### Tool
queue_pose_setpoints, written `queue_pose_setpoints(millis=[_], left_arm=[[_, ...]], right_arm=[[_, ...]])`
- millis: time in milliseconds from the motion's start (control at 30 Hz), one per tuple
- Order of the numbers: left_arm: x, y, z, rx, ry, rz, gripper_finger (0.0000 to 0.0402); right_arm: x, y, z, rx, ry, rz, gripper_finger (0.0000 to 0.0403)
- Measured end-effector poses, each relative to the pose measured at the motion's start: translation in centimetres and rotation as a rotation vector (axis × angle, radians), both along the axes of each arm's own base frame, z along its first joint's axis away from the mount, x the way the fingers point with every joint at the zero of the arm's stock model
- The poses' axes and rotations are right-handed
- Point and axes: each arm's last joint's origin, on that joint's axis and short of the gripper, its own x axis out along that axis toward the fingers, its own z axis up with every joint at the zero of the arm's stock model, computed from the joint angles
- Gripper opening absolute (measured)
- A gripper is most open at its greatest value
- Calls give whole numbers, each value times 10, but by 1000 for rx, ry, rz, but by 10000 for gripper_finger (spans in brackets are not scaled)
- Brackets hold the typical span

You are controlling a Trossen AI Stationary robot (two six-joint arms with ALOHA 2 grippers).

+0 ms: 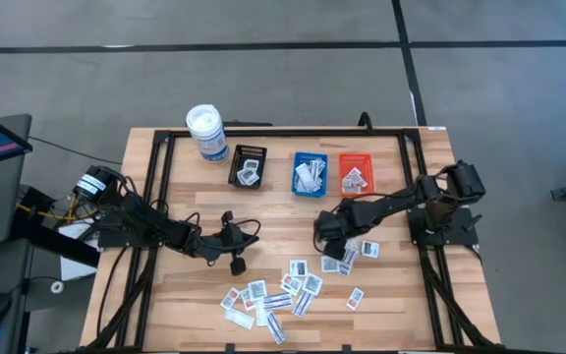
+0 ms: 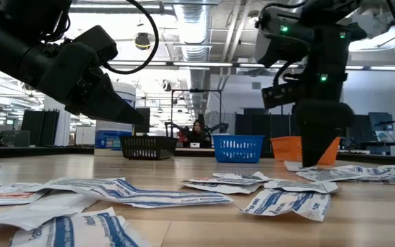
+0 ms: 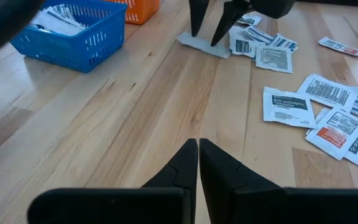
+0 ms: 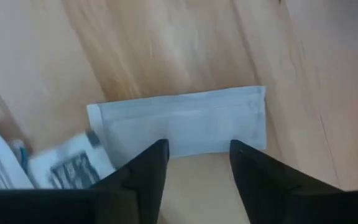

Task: Pick & Place First Aid Supplies
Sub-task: Put the blue bandage into the blue bin

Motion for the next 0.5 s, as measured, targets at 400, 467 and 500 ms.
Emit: queue_pose_setpoints(millis=[400,467,500], left_arm=[[0,0,0,0,0,0,17],[0,0,0,0,0,0,17],[0,0,0,0,0,0,17]], right_arm=[[3,-10,0,102,-14,-43,16],[5,-10,2,108,-23,-44,8],[6,-10,3,109,-22,-45,11]])
